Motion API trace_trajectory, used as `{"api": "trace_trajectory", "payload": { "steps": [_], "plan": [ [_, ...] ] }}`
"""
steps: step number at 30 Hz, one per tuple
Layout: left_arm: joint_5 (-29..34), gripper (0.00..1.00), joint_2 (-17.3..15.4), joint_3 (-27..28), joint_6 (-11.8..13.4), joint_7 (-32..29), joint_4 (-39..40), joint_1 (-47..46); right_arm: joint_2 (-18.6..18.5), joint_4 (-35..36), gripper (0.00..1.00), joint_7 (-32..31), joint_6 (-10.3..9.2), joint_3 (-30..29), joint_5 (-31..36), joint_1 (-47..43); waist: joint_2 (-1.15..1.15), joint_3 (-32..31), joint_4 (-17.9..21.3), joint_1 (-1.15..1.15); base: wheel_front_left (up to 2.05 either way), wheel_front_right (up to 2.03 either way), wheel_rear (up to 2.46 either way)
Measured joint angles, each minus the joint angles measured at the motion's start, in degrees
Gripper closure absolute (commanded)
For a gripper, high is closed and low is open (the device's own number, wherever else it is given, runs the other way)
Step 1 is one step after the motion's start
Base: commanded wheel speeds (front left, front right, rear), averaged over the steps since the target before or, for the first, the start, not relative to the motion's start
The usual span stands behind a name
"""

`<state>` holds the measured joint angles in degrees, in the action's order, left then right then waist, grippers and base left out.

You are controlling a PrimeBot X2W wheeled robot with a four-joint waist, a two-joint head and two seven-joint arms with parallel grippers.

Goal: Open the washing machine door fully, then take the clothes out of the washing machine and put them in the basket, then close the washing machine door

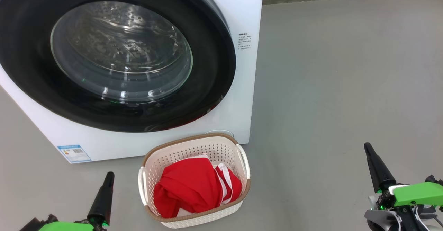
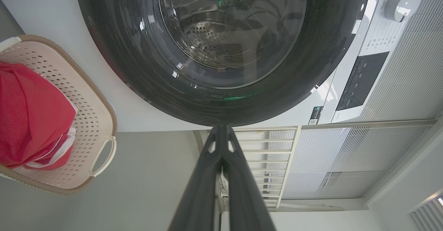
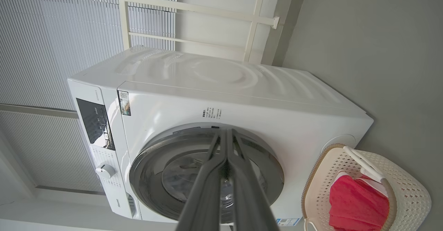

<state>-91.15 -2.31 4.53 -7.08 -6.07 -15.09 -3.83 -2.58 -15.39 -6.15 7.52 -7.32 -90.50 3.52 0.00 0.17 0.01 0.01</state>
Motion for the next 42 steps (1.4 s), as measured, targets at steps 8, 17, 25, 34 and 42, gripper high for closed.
{"api": "trace_trajectory", "payload": {
  "steps": [8,17,25,34,42],
  "plan": [
    [-0.62,1.0,0.04,0.01,0.0,-0.23,-0.09,-0.07,0.16,-0.07,1.0,0.0,0.0,-0.15,-1.44,0.25,0.0,0.01,-0.01,0.0,0.0,0.0,0.0],
    [-0.62,1.0,0.04,0.01,0.0,-0.23,-0.1,-0.07,0.16,-0.08,1.0,0.0,0.0,-0.18,-1.44,0.25,0.0,0.01,-0.01,0.0,0.0,0.0,0.0],
    [-0.62,1.0,0.04,0.01,0.0,-0.23,-0.1,-0.08,0.16,-0.08,1.0,0.0,0.0,-0.2,-1.44,0.25,0.0,0.01,-0.01,0.0,0.0,0.0,0.0],
    [-0.62,1.0,0.05,0.01,-0.01,-0.23,-0.1,-0.08,0.16,-0.08,1.0,0.0,-0.01,-0.2,-1.45,0.25,0.0,0.01,-0.01,0.0,0.0,0.0,0.0],
    [-0.62,1.0,0.05,0.01,-0.01,-0.23,-0.1,-0.08,0.16,-0.08,1.0,0.0,-0.01,-0.2,-1.45,0.25,0.0,0.01,-0.01,0.0,0.0,0.0,0.0]
  ]
}}
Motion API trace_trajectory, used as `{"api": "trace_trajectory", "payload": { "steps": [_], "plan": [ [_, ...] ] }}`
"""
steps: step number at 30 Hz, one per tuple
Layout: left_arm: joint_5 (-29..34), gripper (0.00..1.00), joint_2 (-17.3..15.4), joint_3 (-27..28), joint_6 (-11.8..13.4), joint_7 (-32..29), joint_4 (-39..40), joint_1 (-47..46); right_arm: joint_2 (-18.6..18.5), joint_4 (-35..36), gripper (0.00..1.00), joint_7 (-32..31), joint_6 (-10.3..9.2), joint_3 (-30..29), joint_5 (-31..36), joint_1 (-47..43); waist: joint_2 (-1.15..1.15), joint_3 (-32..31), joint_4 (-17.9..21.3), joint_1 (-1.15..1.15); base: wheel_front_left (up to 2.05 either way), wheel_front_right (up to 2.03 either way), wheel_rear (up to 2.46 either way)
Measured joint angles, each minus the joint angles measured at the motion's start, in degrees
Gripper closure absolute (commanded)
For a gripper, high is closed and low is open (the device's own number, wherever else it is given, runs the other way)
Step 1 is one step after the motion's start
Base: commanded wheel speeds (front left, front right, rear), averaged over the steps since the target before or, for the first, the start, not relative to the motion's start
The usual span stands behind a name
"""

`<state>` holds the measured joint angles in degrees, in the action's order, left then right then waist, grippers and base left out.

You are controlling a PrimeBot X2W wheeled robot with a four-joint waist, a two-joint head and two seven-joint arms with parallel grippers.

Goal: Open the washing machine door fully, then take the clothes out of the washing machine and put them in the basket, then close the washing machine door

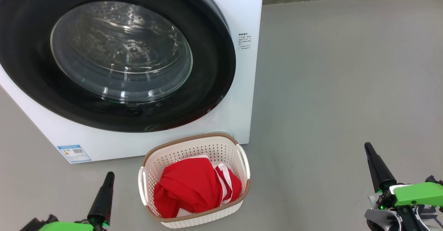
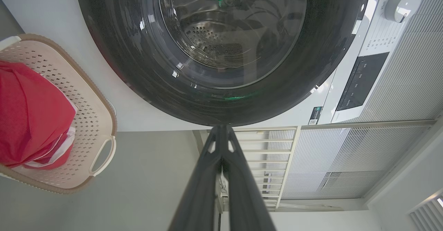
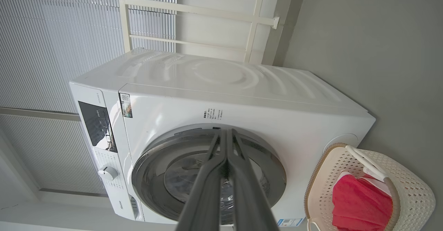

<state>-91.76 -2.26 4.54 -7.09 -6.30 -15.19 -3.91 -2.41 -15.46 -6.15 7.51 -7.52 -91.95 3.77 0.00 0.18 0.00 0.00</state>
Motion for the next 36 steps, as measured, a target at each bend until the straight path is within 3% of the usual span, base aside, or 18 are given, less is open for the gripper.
{"api": "trace_trajectory", "payload": {
  "steps": [36],
  "plan": [
    [0.0,1.0,0.0,0.0,0.01,0.0,0.0,0.0,0.0,-0.01,1.0,0.0,-0.04,0.0,0.0,0.0,0.0,0.0,0.0,0.0,0.0,0.0,0.0]
  ]
}}
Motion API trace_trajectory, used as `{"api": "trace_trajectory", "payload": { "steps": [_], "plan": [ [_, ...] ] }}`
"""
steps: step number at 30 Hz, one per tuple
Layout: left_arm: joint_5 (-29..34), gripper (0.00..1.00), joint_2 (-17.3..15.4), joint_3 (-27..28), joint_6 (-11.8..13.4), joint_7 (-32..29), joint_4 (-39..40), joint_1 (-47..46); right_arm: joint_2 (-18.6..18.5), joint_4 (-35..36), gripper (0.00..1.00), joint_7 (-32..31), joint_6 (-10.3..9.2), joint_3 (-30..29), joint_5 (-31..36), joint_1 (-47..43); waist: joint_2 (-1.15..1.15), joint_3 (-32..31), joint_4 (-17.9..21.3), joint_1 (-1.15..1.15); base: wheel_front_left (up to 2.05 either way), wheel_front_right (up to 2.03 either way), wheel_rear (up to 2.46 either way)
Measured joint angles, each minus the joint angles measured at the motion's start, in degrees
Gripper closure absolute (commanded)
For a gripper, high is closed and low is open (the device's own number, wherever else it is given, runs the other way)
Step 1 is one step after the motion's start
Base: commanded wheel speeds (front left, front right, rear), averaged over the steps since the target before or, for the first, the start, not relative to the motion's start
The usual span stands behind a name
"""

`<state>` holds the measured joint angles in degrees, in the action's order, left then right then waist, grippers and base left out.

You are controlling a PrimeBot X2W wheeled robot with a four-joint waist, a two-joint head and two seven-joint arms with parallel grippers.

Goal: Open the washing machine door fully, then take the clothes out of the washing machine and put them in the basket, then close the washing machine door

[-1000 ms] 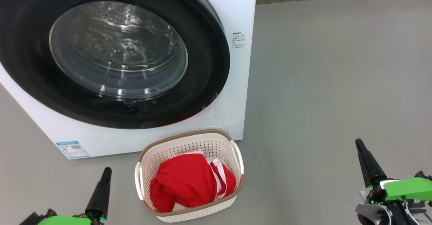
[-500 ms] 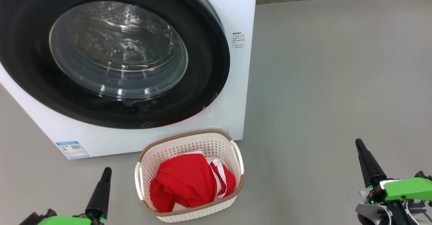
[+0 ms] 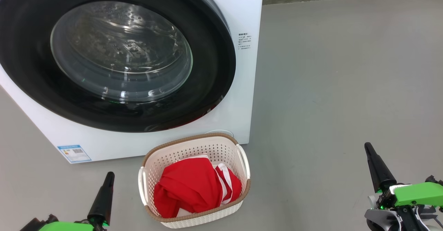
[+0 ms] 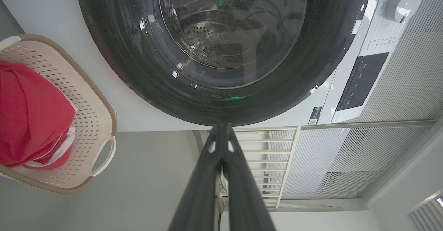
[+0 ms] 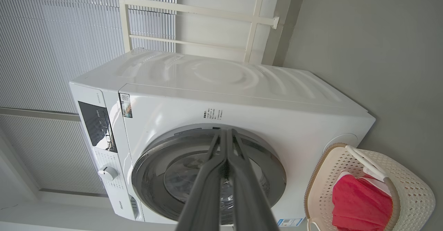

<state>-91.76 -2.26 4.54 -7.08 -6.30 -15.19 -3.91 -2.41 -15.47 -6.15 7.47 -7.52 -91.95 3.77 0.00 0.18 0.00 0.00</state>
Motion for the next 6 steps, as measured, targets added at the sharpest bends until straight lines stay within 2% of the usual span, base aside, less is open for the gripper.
{"api": "trace_trajectory", "payload": {
  "steps": [6],
  "plan": [
    [0.0,1.0,0.0,0.0,0.0,0.0,0.0,0.0,0.0,0.0,1.0,0.0,0.0,0.0,0.0,0.0,0.0,0.0,0.0,0.0,0.0,0.0,0.0]
  ]
}}
